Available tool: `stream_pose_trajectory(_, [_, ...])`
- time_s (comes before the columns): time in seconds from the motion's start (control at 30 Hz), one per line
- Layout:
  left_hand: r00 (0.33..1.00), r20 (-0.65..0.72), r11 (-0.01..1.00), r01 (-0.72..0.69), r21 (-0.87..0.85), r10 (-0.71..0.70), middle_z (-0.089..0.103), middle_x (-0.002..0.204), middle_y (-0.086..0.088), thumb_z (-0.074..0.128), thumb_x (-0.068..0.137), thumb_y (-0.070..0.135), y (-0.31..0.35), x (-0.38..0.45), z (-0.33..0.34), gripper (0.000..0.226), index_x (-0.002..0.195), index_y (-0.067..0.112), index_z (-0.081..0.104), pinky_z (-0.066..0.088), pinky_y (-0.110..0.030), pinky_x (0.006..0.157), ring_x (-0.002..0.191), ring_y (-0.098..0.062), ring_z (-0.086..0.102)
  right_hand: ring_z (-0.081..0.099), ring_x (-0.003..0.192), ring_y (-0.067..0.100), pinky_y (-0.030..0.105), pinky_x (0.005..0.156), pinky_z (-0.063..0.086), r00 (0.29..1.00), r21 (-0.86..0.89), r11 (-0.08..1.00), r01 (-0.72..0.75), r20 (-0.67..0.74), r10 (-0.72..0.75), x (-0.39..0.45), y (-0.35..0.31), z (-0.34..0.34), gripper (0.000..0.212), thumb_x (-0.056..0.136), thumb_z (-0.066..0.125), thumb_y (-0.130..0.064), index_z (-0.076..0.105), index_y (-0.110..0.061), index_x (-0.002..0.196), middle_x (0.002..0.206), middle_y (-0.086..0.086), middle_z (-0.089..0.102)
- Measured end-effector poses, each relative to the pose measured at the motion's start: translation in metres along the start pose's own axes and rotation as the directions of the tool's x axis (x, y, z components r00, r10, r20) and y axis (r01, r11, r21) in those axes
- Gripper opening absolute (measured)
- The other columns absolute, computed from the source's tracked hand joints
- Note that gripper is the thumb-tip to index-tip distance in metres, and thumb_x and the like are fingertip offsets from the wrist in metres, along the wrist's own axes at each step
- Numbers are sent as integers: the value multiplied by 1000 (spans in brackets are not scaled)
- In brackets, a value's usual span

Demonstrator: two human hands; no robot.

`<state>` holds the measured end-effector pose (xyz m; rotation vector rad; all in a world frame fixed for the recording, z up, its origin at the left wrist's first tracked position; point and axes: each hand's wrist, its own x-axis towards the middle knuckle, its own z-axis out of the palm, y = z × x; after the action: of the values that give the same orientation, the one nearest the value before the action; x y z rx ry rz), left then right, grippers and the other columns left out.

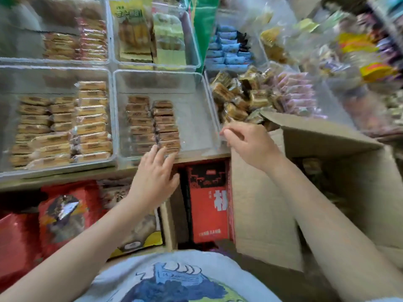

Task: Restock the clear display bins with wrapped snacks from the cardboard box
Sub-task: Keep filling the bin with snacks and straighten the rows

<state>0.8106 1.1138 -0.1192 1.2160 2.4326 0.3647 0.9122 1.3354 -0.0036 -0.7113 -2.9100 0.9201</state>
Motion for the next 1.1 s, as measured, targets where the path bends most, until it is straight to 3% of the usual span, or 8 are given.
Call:
stream_pose_trajectory(0.13, [974,102,947,-166,-275,200,32,160,-5,51,99,41,81,-26,11,61,154,21,35,32,-37,117,147,-24,31,58,69,8,28,68,46,970,9,998,-70,-234,70,-72,39,-45,22,101,52,-20,73,-13,97,70,-14,60])
stream_pose_trajectory(0.27, [951,24,893,-280,-352,308,27,160,8,52,99,45,152,-43,16,63,156,31,28,37,-28,109,141,-15,37,59,72,10,29,70,48,957,2,987,-161,-244,156,-123,89,-69,22,100,51,-23,72,-16,96,71,-15,61])
stream_pose_trajectory(0.43, [961,-97,854,-274,-443,258,7,164,24,48,98,51,223,-57,34,66,156,45,18,15,-15,109,141,9,10,63,85,16,34,72,52,980,-187,964,-191,17,197,-148,159,-72,26,103,45,-31,69,-20,102,93,-5,68])
stream_pose_trajectory(0.57, [970,-152,896,-233,-378,188,-6,164,28,42,100,54,258,-53,58,65,159,41,17,7,-40,122,146,9,-9,62,81,16,34,67,53,951,-325,940,-99,248,186,-152,206,-64,27,104,45,-31,67,-17,109,97,-2,67])
stream_pose_trajectory(0.7, [967,-224,895,-201,-397,118,7,166,23,37,95,50,264,-49,66,65,158,37,24,14,-56,123,153,-4,7,63,99,22,32,75,51,888,-400,917,3,422,182,-132,247,-39,29,100,54,-29,64,-19,124,115,4,65])
stream_pose_trajectory(0.87, [969,-242,902,-140,-409,41,14,164,25,39,90,44,270,-52,66,66,156,36,32,13,-55,123,153,-6,12,64,105,27,28,73,46,787,-464,863,200,601,140,-112,284,40,27,99,56,-22,61,-15,125,120,10,65])
stream_pose_trajectory(1.0, [966,-257,918,-108,-381,7,16,165,23,39,88,39,275,-54,67,68,156,33,34,13,-45,123,152,-6,14,55,124,36,40,104,42,760,-520,796,310,639,121,-115,306,101,49,100,54,-32,47,-8,141,138,19,54])
stream_pose_trajectory(1.1, [970,-243,922,-87,-377,-8,15,165,24,40,90,37,274,-54,68,67,156,33,32,15,-50,124,153,-5,12,53,128,36,43,108,42,755,-512,807,296,643,131,-113,317,122,60,93,62,-36,45,-8,143,142,19,52])
